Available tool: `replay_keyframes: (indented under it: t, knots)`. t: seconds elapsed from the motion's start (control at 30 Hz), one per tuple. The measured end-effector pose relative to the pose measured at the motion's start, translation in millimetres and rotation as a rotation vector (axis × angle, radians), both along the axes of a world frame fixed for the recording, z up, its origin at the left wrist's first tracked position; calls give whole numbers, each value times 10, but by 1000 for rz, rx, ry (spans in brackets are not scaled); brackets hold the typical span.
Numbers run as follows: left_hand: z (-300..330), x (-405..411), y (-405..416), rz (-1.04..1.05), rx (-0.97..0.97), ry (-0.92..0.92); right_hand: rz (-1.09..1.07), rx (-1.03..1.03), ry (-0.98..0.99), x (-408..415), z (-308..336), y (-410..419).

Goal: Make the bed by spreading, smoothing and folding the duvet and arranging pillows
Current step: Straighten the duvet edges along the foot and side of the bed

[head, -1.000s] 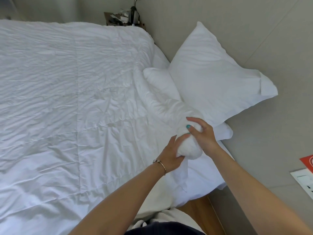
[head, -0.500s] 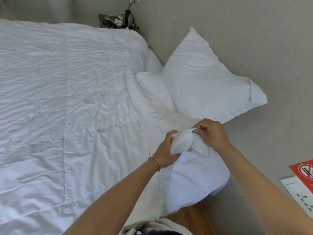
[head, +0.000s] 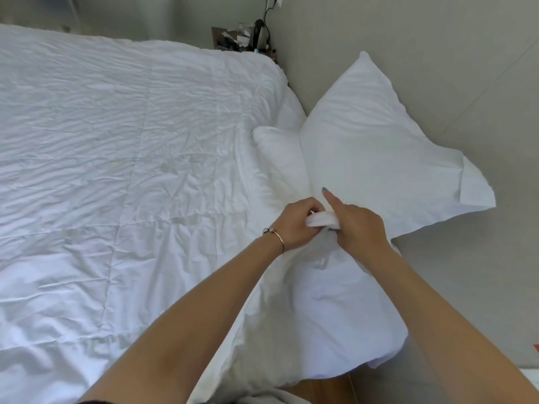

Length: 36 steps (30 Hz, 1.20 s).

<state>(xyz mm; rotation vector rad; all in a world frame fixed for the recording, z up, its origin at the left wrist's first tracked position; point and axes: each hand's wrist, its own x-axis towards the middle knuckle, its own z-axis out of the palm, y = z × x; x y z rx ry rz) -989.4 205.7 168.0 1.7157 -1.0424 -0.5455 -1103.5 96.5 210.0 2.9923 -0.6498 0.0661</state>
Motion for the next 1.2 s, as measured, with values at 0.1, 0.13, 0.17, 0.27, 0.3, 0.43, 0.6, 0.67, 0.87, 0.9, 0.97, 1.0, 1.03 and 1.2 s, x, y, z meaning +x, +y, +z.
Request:
replay_keyframes:
  t: [0.1,0.13,0.17,0.27,0.3,0.43,0.6,0.67,0.87,0.9,0.97,1.0,1.03,1.2]
  knots:
    - [-182,-85,174,98,17,78,2,88,-36,159,101,-83]
    - [-250,-90,275,97,42,51,-18,134,-118,187,143,-98]
    - [-332,-60,400,87,93,-9,-67,186,-212,209,190,-122]
    - [-658,138,940,93,361,-165,-303,342,-475,236,321,-261]
    - [-749,218,1141,127,433,-164,-377,356,-532,235,343,-295]
    - [-803,584,1605,304,469,-193,-344,101,-521,289,246,-204]
    - [-413,1064,1663,282,361,-317,-79,-206,-432,462,47,150]
    - [-270,1278,1680,232,329,-393,-135,-51,-349,504,68,291]
    - [78,1966,1789,148,304,-531,-101,316,-72,576,207,501]
    - [115,2068,1798,142,296,-532,-115,363,-37,612,220,511]
    - [145,2224,1782,137,284,-541,-112,302,34,698,220,515]
    - [149,2277,1757,137,277,-543,-112,208,60,744,217,519]
    - [144,2318,1723,138,276,-543,-125,105,66,782,221,518]
    - [103,2441,1531,114,307,-553,-246,-181,-68,853,249,379]
